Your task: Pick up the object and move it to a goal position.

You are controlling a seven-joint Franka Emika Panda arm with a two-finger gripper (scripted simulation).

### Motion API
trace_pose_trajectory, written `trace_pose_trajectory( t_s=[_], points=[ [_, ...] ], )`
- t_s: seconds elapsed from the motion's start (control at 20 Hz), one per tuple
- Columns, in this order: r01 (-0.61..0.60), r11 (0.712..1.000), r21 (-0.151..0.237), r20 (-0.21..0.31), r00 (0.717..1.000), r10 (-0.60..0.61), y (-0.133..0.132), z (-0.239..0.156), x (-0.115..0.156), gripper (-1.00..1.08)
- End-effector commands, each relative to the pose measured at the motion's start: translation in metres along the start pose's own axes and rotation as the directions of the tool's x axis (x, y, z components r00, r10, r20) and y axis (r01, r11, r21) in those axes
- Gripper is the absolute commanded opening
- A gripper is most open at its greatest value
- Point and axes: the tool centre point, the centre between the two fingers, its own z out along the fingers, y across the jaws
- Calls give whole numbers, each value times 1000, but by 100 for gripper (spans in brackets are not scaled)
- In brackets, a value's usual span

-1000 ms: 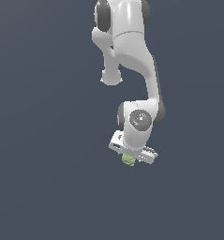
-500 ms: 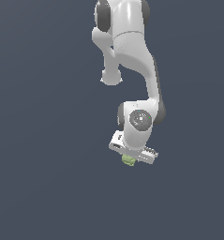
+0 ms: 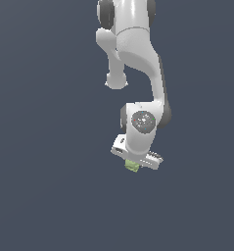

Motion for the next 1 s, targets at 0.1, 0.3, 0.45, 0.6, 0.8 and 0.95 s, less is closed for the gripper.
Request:
trace_pose_trajectory(
  t_s=[0.1, 0.3, 0.45, 0.6, 0.8, 0.95],
  points=[
    [-1, 1000, 0, -1, 1000, 1, 18, -20, 3, -100],
    [-1, 1000, 1, -1, 1000, 1, 43, -48, 5, -100],
    [-1, 1000, 1, -1, 1000, 1, 67, -75, 8, -100],
    [-1, 1000, 1, -1, 1000, 1, 92, -103, 11, -100],
    [-2, 1000, 2, 0, 1000, 2, 125, -141, 15, -100],
    [-2, 1000, 2, 0, 1000, 2, 150, -169, 19, -100]
  ],
)
